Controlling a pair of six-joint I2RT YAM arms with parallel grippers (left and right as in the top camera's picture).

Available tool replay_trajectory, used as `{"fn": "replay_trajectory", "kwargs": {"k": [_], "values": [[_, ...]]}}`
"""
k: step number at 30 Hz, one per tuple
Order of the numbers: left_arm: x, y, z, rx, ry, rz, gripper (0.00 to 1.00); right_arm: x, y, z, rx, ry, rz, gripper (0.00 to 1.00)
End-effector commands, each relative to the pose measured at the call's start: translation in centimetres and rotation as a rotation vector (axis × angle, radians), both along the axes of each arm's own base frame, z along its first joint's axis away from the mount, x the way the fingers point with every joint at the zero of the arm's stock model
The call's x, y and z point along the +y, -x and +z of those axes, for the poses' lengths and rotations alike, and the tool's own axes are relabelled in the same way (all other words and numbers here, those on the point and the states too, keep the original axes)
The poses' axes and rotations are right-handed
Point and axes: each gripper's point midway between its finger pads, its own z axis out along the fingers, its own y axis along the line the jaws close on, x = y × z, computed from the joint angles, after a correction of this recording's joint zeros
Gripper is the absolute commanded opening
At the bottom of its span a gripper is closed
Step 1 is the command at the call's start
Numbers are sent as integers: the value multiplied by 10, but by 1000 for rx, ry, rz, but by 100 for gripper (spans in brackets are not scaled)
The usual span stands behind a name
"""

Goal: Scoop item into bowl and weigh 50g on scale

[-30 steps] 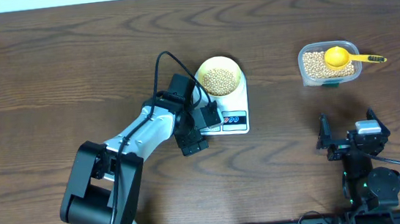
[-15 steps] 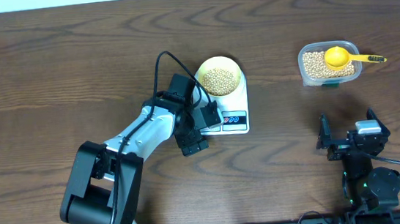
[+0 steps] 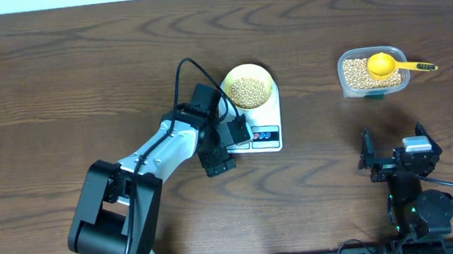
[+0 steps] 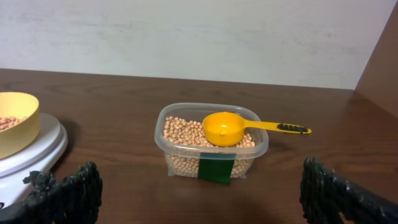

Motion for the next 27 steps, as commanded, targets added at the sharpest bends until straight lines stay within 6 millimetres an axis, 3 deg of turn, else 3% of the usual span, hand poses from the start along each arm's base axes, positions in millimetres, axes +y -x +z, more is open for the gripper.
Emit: {"fn": "replay_trajectory", "kwargs": {"k": [1, 27], "values": [[0, 17, -20, 68, -16, -43, 98, -3, 0, 0, -2, -16, -14, 99], [0, 17, -20, 68, -16, -43, 98, -3, 0, 0, -2, -16, -15, 99]]}}
